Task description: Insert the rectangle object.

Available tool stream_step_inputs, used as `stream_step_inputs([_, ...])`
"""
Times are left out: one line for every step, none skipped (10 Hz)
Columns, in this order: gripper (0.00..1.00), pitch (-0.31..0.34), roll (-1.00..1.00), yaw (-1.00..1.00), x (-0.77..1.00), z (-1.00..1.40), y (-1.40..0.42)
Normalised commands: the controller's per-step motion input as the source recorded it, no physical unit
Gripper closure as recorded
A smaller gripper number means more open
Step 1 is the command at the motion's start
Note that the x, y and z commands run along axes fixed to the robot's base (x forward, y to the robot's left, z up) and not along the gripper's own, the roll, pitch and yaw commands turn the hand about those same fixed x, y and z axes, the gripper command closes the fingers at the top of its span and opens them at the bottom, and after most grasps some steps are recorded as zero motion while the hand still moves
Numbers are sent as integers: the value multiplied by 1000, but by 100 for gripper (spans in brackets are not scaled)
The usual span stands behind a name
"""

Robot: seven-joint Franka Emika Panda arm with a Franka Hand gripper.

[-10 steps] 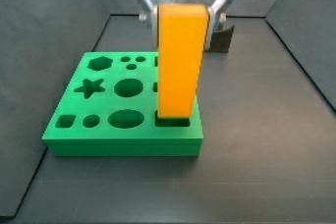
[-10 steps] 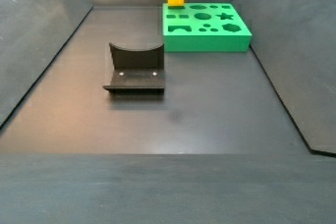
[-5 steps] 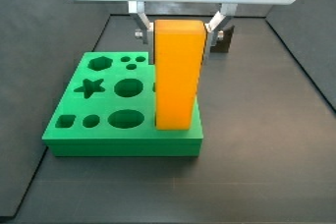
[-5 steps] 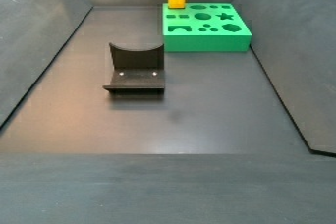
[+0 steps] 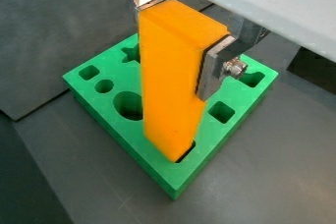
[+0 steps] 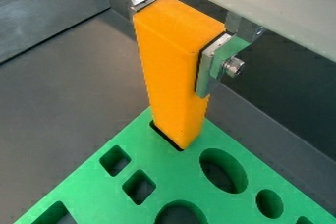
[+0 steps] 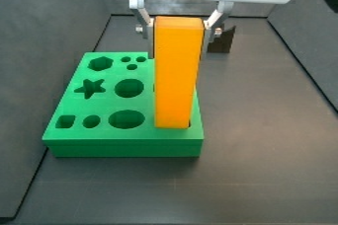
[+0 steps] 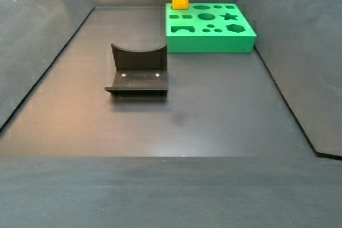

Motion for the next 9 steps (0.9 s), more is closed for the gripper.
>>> stream_step_inputs([100, 4, 79, 23, -166, -86, 60])
stream_step_inputs([100, 0, 104, 46, -140, -60, 0])
stream_step_inputs([100, 26, 127, 3, 0, -263, 0])
stream_step_inputs([100, 54, 137, 0, 51, -300, 0])
stream_step_inputs([100, 67, 139, 0, 0, -291, 6])
stream_step_inputs([100, 44, 131, 0, 0, -371, 0])
stream_step_inputs([100, 1, 150, 0, 0, -463, 0])
stream_step_inputs([100, 17, 196, 0, 0, -460, 0])
stream_step_inputs([100, 26, 210, 0, 0, -460, 0])
